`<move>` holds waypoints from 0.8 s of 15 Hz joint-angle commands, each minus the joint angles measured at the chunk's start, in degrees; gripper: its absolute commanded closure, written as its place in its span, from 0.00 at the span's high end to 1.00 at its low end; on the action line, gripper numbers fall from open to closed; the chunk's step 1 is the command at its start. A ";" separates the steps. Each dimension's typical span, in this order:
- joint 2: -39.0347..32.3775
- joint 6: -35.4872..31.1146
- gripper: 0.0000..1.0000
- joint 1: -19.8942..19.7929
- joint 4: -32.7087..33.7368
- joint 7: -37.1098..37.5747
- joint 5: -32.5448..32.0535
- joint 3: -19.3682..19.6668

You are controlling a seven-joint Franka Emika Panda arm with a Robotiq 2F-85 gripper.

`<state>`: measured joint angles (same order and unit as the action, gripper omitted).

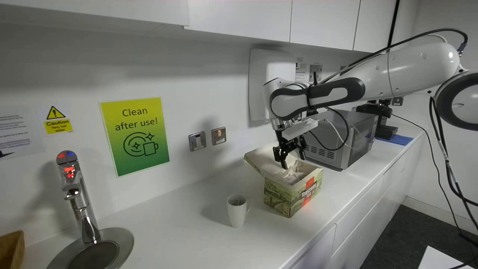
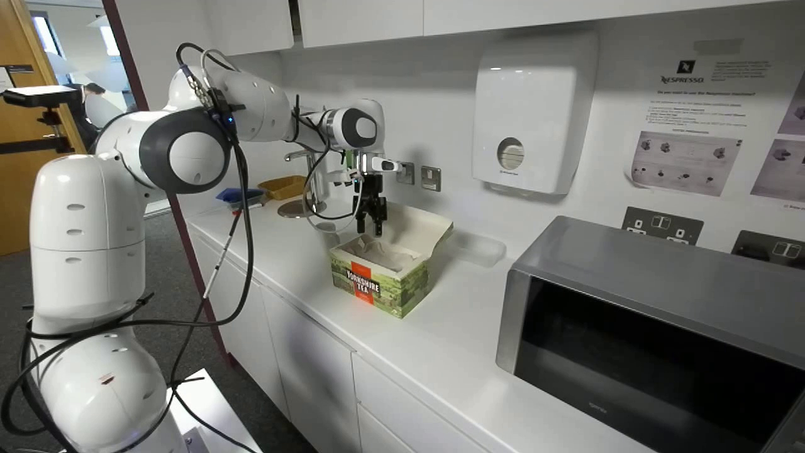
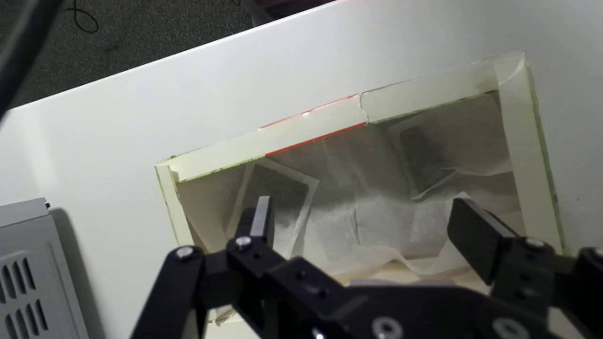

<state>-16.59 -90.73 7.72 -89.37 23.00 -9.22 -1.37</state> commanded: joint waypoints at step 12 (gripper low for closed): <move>-2.08 0.47 1.00 -0.52 2.40 0.03 -0.07 0.99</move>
<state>-18.85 -90.73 8.09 -87.78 23.72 -9.30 -1.04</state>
